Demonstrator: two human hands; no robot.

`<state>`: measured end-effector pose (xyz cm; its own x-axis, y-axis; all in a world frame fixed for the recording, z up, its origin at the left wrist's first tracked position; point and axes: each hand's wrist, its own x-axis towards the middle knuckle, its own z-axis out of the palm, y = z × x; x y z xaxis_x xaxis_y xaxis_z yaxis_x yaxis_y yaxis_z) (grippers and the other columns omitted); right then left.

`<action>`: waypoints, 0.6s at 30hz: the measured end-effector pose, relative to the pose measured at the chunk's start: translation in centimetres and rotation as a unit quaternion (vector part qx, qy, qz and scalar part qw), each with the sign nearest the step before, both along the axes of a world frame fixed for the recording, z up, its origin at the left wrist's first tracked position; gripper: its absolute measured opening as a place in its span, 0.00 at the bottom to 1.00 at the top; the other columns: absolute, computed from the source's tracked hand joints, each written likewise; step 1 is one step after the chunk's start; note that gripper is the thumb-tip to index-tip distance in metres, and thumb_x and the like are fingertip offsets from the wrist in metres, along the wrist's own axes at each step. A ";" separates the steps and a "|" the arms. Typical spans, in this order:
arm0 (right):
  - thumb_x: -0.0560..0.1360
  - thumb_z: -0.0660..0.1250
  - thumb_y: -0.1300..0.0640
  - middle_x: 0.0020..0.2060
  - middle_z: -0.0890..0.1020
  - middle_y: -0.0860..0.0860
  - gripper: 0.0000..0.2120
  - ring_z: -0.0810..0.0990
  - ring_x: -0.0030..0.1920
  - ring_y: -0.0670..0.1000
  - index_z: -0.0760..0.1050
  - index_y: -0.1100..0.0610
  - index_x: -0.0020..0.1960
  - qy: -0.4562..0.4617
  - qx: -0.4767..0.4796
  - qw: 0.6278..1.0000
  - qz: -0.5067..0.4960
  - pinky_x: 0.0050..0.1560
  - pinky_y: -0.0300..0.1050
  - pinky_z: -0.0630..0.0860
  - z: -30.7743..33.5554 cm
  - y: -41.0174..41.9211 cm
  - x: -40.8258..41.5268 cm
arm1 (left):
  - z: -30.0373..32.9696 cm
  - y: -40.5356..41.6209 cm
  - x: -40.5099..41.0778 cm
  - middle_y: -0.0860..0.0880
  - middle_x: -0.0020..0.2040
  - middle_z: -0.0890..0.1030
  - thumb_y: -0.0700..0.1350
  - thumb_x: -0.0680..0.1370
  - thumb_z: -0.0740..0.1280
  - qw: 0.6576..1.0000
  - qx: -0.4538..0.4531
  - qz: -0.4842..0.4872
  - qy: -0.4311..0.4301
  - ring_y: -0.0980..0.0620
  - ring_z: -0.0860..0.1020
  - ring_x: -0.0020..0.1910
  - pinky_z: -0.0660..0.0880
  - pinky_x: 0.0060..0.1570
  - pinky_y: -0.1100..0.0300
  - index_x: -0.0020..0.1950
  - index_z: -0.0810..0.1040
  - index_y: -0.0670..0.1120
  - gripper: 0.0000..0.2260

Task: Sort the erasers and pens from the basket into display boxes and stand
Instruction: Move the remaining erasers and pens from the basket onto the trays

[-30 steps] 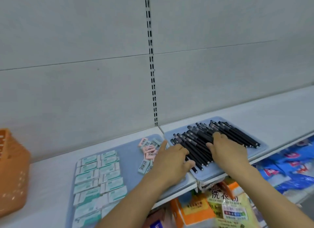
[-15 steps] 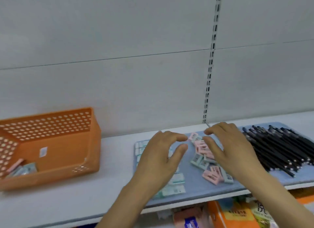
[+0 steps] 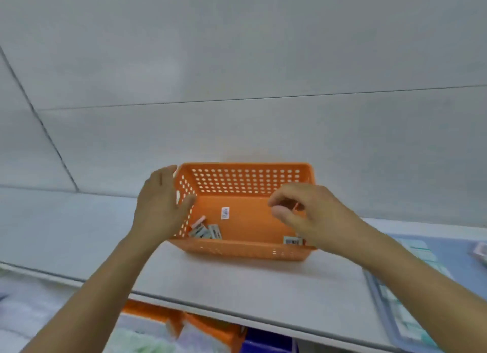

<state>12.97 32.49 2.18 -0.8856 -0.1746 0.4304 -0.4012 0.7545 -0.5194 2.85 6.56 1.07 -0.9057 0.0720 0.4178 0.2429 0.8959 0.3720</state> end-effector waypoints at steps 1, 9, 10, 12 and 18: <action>0.76 0.68 0.55 0.44 0.80 0.41 0.04 0.77 0.46 0.39 0.80 0.51 0.50 -0.037 0.008 0.999 0.015 0.48 0.35 0.71 0.0 -2.0 -1.6 | -0.5 -1.3 -1.0 0.41 0.73 0.66 0.51 0.78 0.67 0.999 0.002 0.015 -0.049 0.41 0.67 0.70 0.65 0.66 0.46 0.75 0.60 0.43 0.30; 0.73 0.72 0.55 0.66 0.71 0.52 0.29 0.75 0.60 0.53 0.66 0.54 0.71 -0.272 0.128 0.954 -0.002 0.50 0.41 0.74 -2.5 -10.3 -9.9 | -4.1 -3.3 -1.1 0.54 0.56 0.79 0.46 0.83 0.57 0.957 0.258 -0.090 -0.101 0.57 0.80 0.50 0.79 0.47 0.59 0.66 0.66 0.56 0.12; 0.72 0.73 0.56 0.67 0.69 0.52 0.32 0.74 0.61 0.53 0.63 0.53 0.72 -0.280 0.130 0.951 -0.002 0.50 0.40 0.72 -2.9 -11.0 -10.6 | -4.4 -3.4 -1.0 0.56 0.54 0.78 0.45 0.83 0.57 0.954 0.268 -0.096 -0.097 0.59 0.80 0.49 0.77 0.43 0.64 0.66 0.66 0.57 0.12; 0.70 0.74 0.56 0.67 0.67 0.53 0.37 0.72 0.64 0.53 0.60 0.52 0.74 -0.275 0.141 0.951 -0.001 0.56 0.39 0.70 -3.5 -12.3 -11.6 | -4.5 -3.4 -0.8 0.58 0.53 0.77 0.45 0.83 0.57 0.950 0.279 -0.103 -0.096 0.62 0.80 0.46 0.75 0.39 0.70 0.67 0.65 0.57 0.13; 0.71 0.73 0.51 0.60 0.72 0.53 0.28 0.74 0.55 0.53 0.66 0.54 0.66 -0.293 0.196 0.936 -0.004 0.52 0.45 0.74 -4.4 -14.6 -13.0 | -4.8 -3.3 -0.9 0.58 0.55 0.75 0.45 0.84 0.56 0.943 0.302 -0.103 -0.090 0.61 0.78 0.46 0.74 0.44 0.69 0.70 0.65 0.55 0.15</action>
<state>-0.06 17.86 -2.23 -0.9515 -0.2105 -0.2244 -0.1286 0.9347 -0.3313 1.92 3.29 -3.69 -0.9589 0.0519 0.2790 0.2721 0.4472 0.8520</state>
